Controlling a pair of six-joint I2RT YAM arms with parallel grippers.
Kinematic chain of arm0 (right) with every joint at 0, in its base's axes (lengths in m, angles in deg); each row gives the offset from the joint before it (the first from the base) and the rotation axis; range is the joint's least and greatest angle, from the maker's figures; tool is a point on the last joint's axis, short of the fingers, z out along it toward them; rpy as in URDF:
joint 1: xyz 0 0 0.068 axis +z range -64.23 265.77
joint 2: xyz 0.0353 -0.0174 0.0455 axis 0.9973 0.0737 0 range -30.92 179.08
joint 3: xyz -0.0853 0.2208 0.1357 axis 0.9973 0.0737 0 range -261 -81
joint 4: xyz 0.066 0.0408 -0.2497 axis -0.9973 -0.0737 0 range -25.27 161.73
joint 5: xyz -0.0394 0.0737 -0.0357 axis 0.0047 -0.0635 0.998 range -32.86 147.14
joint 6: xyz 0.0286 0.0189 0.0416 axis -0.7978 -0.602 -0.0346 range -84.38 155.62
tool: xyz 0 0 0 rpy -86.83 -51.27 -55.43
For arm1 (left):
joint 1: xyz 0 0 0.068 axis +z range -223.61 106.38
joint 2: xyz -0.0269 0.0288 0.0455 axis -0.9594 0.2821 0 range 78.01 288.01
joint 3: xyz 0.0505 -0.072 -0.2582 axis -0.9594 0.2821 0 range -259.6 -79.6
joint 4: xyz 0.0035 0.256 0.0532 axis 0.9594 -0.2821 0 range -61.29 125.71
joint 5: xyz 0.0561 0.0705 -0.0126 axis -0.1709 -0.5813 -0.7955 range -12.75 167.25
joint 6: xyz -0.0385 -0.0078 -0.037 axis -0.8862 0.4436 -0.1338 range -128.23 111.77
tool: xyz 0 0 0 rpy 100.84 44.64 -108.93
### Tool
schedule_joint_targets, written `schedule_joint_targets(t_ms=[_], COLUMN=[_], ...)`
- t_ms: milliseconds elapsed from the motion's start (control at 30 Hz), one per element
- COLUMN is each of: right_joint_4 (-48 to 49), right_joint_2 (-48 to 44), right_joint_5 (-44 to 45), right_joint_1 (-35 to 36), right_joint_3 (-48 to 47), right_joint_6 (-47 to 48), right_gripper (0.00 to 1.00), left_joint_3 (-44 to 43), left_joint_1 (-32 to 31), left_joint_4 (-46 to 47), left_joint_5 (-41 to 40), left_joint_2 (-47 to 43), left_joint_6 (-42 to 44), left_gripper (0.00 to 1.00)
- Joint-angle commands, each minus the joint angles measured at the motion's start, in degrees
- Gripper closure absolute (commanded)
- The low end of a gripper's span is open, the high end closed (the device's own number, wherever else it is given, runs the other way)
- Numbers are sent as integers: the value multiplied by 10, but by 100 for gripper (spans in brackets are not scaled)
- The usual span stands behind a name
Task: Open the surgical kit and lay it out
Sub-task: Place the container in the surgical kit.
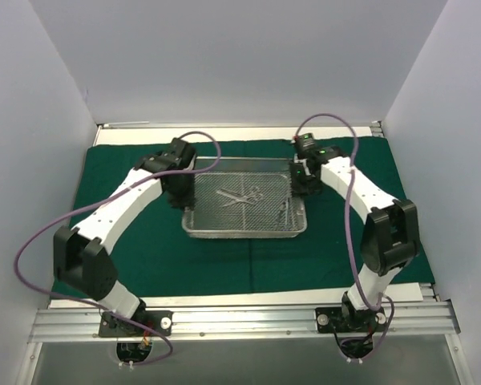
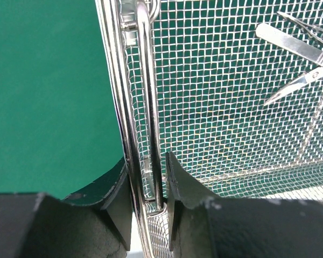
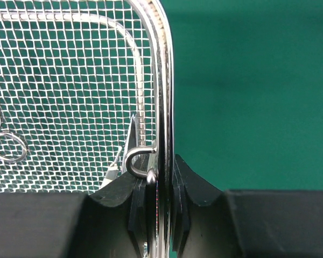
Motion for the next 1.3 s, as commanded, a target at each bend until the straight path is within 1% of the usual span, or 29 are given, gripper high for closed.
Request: schedule_joint_targets(t_ms=[0, 33, 67, 167, 200, 333, 500, 667, 700, 767, 800, 900, 933, 1000, 1067, 1100, 1167, 1200, 1233, 1267], right_joint_4=[110, 113, 117, 107, 105, 110, 106, 100, 99, 101, 101, 99, 100, 100, 104, 104, 100, 100, 99, 98], right_joint_2=[28, 54, 67, 131, 145, 197, 225, 243, 245, 251, 255, 267, 270, 270, 270, 270, 270, 269, 264, 263], right_joint_5=[-18, -19, -22, -24, -23, -31, -36, -45, -47, -54, -56, -63, -63, -64, -65, -68, -72, -74, -75, -74], right_joint_1=[67, 80, 92, 140, 160, 196, 222, 227, 227, 227, 227, 229, 228, 229, 228, 229, 229, 229, 229, 228], right_joint_3=[-68, -86, -98, -160, -174, -213, -242, -249, -249, -249, -250, -257, -257, -255, -250, -249, -252, -254, -255, -261], right_joint_6=[-28, -31, -33, -33, -32, -37, -35, -30, -30, -30, -31, -35, -37, -37, -38, -37, -35, -35, -34, -33], right_gripper=[100, 100, 100, 100, 100, 100, 100, 100, 100, 100, 100, 100, 100, 100, 96, 94, 87, 77, 72, 58], left_joint_3=[36, 50, 57, 79, 85, 121, 179, 191, 191, 202, 206, 211, 213, 229, 250, 254, 251, 241, 232, 220], left_joint_1=[15, 23, 45, 69, 87, 136, 188, 216, 219, 231, 234, 252, 258, 280, 285, 307, 310, 309, 310, 310], left_joint_4=[-40, -54, -62, -101, -120, -152, -138, -133, -137, -132, -128, -129, -128, -119, -113, -111, -115, -118, -120, -121], left_joint_5=[-3, -11, -14, -42, -56, -73, -61, -57, -56, -45, -36, -15, -7, 21, 30, 30, 30, 30, 29, 27], left_joint_2=[-80, -97, -105, -114, -112, -93, -83, -60, -58, -58, -58, -50, -47, -44, -43, -43, -50, -59, -84, -99], left_joint_6=[7, 1, -2, -25, -34, -44, -45, -45, -47, -47, -47, -47, -47, -43, -43, -43, -45, -47, -48, -48], left_gripper=[98, 98, 98, 98, 98, 98, 98, 97, 89, 82, 73, 63, 53, 49, 45, 43, 36, 34, 32, 28])
